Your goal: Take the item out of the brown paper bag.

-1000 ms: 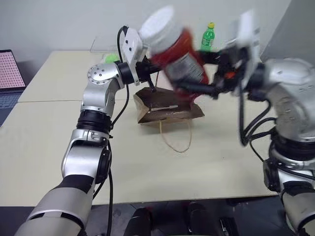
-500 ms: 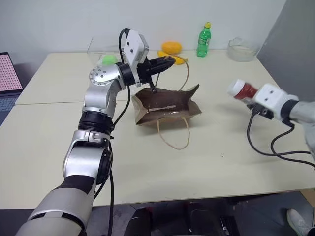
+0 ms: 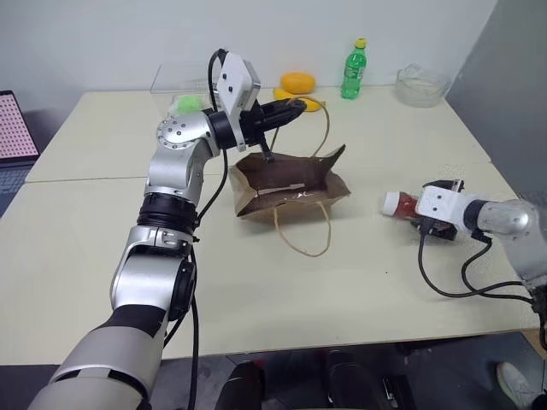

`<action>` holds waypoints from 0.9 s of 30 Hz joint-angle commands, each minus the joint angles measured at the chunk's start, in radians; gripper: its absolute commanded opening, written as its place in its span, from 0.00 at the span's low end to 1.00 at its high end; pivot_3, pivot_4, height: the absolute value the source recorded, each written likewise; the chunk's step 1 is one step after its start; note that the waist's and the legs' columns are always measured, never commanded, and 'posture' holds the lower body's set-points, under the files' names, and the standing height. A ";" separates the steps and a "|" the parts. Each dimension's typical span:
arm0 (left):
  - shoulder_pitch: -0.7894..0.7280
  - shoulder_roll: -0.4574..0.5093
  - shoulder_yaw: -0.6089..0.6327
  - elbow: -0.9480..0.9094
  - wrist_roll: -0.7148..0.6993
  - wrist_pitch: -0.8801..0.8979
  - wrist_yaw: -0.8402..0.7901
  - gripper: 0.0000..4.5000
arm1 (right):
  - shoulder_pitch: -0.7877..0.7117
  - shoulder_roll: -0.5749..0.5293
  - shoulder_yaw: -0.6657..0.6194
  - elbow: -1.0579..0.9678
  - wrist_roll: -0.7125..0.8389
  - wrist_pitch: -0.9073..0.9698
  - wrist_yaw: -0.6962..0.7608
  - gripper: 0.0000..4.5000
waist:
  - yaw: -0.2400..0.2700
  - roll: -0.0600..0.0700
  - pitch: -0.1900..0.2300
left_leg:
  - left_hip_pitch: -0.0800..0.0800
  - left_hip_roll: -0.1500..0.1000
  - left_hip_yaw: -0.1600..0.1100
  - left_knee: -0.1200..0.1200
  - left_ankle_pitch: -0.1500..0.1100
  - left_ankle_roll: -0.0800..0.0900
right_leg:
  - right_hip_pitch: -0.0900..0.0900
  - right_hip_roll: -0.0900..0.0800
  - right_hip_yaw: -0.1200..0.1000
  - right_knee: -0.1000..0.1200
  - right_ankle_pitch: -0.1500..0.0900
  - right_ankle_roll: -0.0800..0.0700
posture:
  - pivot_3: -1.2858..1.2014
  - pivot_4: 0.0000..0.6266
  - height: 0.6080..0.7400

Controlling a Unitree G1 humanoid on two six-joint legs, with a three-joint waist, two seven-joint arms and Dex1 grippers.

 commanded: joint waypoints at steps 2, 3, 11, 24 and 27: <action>-0.036 -0.008 0.000 0.018 -0.002 -0.026 -0.030 0.00 | 0.068 -0.001 -0.264 -0.386 0.270 0.312 0.067 0.99 | 0.006 0.000 0.000 | 0.000 0.000 0.000 0.000 0.000 0.000 | 0.000 0.000 0.000 0.000 0.000 0.000 | 0.52 0.24 1.00; -0.040 -0.010 0.001 0.030 0.000 -0.031 -0.034 0.00 | 0.081 0.010 -0.300 -0.450 0.317 0.378 0.066 0.99 | 0.006 0.000 0.000 | 0.000 0.000 0.000 0.000 -0.001 0.001 | 0.000 0.000 0.000 0.000 0.000 0.000 | 0.52 0.24 1.00; -0.173 0.025 -0.009 0.313 0.099 -0.146 -0.027 0.04 | 0.174 0.453 -0.285 -0.931 0.585 0.735 -0.306 1.00 | 0.011 0.000 0.000 | 0.001 0.000 -0.001 0.001 -0.002 0.004 | 0.001 0.001 -0.001 0.003 0.000 0.000 | 0.52 0.24 1.00; -0.205 0.120 0.031 0.327 0.099 -0.165 -0.130 0.92 | 0.142 0.491 -0.205 -0.859 0.585 0.698 -0.425 1.00 | 0.013 0.000 0.000 | 0.001 0.000 -0.001 0.001 -0.002 0.004 | 0.000 0.001 -0.001 0.001 0.001 0.002 | 0.52 0.24 1.00; -0.086 0.186 0.055 0.102 0.036 -0.022 -0.181 0.92 | 0.155 0.478 -0.197 -0.828 0.583 0.664 -0.413 1.00 | 0.003 0.000 0.000 | 0.001 0.001 -0.001 0.000 -0.002 0.004 | 0.000 0.001 0.000 0.001 0.001 0.002 | 0.52 0.24 1.00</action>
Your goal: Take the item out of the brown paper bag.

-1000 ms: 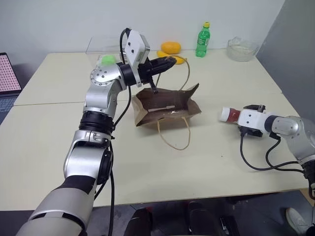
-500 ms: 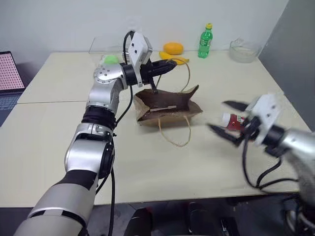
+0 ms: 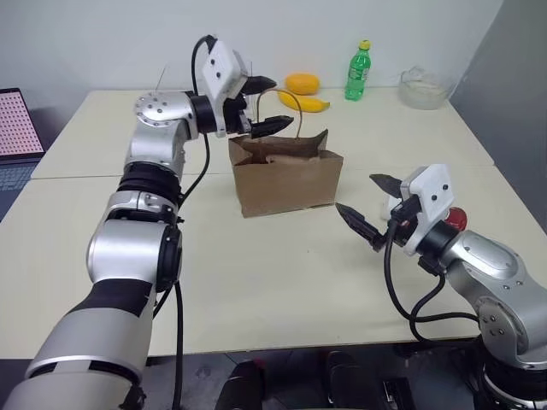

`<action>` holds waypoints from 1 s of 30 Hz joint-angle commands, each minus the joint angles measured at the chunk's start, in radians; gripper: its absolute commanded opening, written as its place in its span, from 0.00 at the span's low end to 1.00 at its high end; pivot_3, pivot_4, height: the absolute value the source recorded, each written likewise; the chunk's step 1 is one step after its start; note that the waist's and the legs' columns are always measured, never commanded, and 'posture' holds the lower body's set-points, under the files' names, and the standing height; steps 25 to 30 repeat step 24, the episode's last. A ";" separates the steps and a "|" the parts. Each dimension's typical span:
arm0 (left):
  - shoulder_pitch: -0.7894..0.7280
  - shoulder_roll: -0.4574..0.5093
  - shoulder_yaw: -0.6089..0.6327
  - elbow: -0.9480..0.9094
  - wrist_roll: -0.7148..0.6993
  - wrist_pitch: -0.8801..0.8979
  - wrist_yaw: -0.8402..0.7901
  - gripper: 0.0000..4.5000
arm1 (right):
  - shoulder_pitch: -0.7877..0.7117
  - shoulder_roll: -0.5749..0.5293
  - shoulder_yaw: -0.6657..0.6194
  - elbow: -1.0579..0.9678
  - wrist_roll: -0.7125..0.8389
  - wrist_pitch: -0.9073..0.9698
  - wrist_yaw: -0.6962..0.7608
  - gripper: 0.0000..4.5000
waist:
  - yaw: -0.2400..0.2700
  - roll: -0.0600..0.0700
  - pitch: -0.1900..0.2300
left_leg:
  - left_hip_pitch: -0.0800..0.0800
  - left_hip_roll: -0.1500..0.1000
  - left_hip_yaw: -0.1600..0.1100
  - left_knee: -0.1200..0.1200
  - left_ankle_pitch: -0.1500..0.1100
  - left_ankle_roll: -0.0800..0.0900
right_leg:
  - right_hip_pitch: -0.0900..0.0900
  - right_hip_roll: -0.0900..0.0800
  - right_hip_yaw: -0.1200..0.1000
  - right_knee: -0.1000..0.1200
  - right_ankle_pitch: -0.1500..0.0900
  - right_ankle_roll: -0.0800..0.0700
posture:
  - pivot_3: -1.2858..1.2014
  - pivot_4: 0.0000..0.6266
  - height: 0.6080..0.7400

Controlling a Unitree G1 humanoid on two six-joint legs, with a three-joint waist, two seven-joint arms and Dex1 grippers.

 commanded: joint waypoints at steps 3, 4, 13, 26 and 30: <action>0.312 0.117 0.124 -0.627 -0.177 0.371 0.085 0.92 | 0.024 -0.012 -0.004 0.033 -0.025 -0.122 0.006 1.00 | -0.018 0.001 -0.001 | 0.001 0.001 0.000 -0.001 0.000 0.000 | 0.000 0.000 0.001 0.000 0.000 0.000 | 0.52 0.24 1.00; 0.381 0.120 0.150 -0.743 -0.205 0.436 0.140 0.92 | 0.032 -0.007 -0.008 0.040 -0.030 -0.147 0.002 1.00 | -0.019 0.001 -0.001 | 0.001 0.002 0.000 -0.001 0.000 0.000 | 0.000 0.001 0.001 0.000 0.000 0.000 | 0.52 0.24 1.00; 0.959 -0.082 0.269 -1.408 -0.183 0.657 0.706 0.92 | 0.135 0.094 0.034 0.139 -0.142 -0.465 -0.036 1.00 | 0.013 0.001 -0.002 | 0.002 0.002 0.001 0.001 0.000 0.000 | 0.002 -0.001 0.002 0.000 0.001 -0.001 | 0.52 0.24 1.00; 1.229 -0.261 0.111 -1.400 0.011 0.382 0.915 0.92 | 0.247 0.172 0.078 0.217 -0.172 -0.655 -0.046 1.00 | 0.029 0.002 -0.003 | 0.005 0.002 0.002 0.000 0.000 -0.001 | 0.005 0.000 0.002 -0.001 0.002 -0.002 | 0.52 0.24 1.00; 1.229 -0.261 0.111 -1.400 0.011 0.382 0.915 0.92 | 0.247 0.172 0.078 0.217 -0.172 -0.655 -0.046 1.00 | 0.029 0.002 -0.003 | 0.005 0.002 0.002 0.000 0.000 -0.001 | 0.005 0.000 0.002 -0.001 0.002 -0.002 | 0.52 0.24 1.00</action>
